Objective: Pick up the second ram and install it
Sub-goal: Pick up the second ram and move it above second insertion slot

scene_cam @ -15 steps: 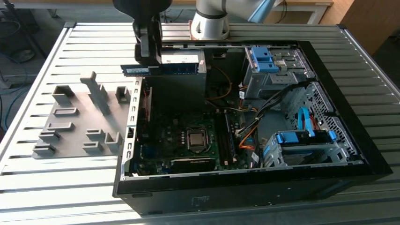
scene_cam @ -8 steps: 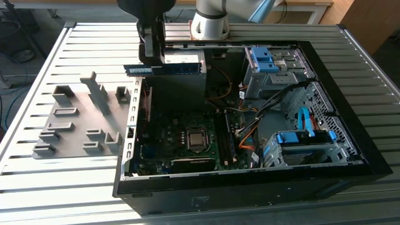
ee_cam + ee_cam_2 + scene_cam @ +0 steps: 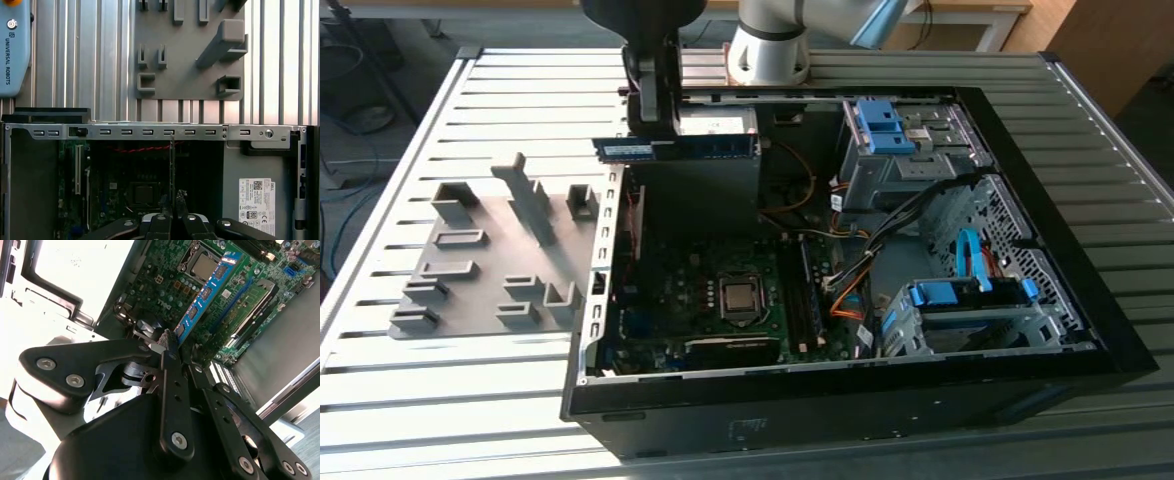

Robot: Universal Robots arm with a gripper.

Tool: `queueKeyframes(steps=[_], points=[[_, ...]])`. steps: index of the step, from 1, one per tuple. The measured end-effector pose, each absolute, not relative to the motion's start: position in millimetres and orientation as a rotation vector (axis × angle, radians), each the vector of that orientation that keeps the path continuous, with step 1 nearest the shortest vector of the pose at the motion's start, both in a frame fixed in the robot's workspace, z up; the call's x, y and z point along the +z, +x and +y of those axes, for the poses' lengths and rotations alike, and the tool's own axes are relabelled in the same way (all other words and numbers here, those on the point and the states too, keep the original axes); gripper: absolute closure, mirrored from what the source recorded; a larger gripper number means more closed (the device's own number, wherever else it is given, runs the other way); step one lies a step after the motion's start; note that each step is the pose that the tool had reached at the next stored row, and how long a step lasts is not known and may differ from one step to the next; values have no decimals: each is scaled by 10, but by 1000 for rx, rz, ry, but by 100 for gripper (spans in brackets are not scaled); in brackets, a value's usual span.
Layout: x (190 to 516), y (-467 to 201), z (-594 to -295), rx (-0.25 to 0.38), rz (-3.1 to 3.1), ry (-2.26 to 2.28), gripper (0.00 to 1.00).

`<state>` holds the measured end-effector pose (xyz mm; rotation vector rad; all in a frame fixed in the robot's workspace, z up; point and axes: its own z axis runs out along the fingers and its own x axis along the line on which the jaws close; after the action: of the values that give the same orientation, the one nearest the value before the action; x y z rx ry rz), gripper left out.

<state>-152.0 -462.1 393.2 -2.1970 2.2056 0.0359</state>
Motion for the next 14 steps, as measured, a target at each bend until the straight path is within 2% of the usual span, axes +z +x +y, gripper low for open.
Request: queueKeyframes(steps=[14], points=[[3932, -1409, -4621, 36, 2206, -2197, 86]])
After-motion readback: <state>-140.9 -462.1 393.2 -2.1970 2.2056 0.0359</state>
